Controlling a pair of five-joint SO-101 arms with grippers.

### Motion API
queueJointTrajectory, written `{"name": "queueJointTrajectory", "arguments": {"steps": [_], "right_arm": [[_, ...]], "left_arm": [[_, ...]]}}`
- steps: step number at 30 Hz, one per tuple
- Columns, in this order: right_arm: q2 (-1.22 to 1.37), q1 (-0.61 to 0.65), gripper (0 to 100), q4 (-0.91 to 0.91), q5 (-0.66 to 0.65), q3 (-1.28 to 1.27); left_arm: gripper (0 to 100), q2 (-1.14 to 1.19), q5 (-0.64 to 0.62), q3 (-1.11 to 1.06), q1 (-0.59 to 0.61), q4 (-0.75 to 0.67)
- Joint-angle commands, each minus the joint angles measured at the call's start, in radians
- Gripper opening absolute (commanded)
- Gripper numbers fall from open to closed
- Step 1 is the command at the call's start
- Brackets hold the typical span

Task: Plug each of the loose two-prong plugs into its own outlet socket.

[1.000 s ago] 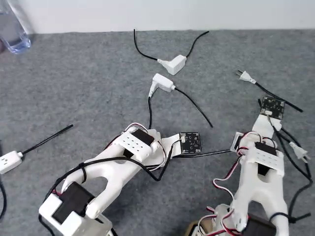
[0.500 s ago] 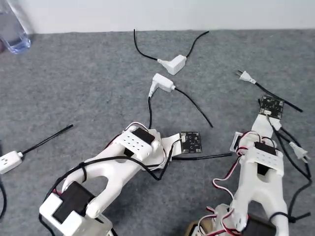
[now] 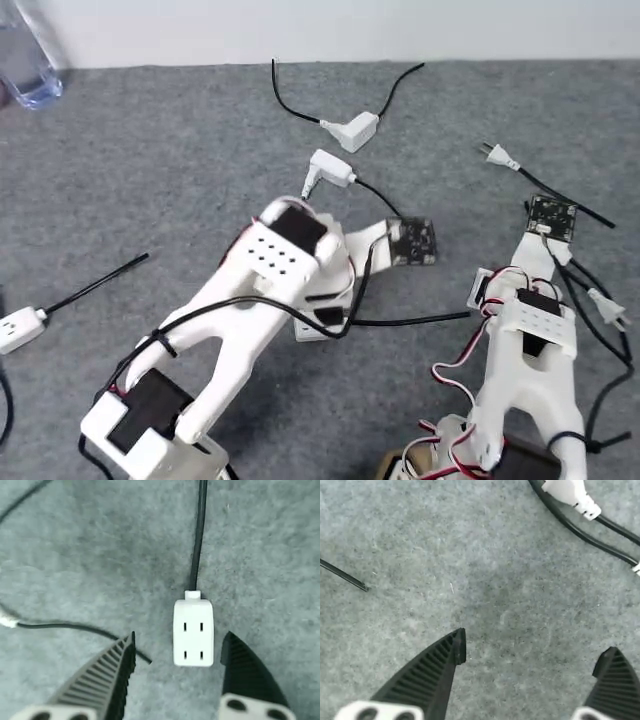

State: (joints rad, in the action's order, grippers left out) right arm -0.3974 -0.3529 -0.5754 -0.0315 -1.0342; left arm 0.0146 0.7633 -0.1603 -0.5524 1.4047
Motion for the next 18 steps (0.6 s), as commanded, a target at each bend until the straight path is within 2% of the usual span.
{"name": "queueJointTrajectory", "arguments": {"steps": [1, 5, 8, 18], "right_arm": [[-0.024, 0.013, 39.0, 0.019, -0.012, 0.055], [-0.024, 0.013, 39.0, 0.019, -0.012, 0.055], [-0.024, 0.013, 39.0, 0.019, -0.012, 0.054], [-0.022, 0.035, 39.0, 0.028, -0.049, 0.043]], "left_arm": [[26, -0.011, -0.044, 0.231, 0.025, 0.158], [26, -0.009, -0.132, 0.515, 0.114, 0.308], [26, -0.009, -0.241, 0.664, 0.222, 0.348], [26, -0.009, -0.635, 0.716, 0.568, 0.351]]}}
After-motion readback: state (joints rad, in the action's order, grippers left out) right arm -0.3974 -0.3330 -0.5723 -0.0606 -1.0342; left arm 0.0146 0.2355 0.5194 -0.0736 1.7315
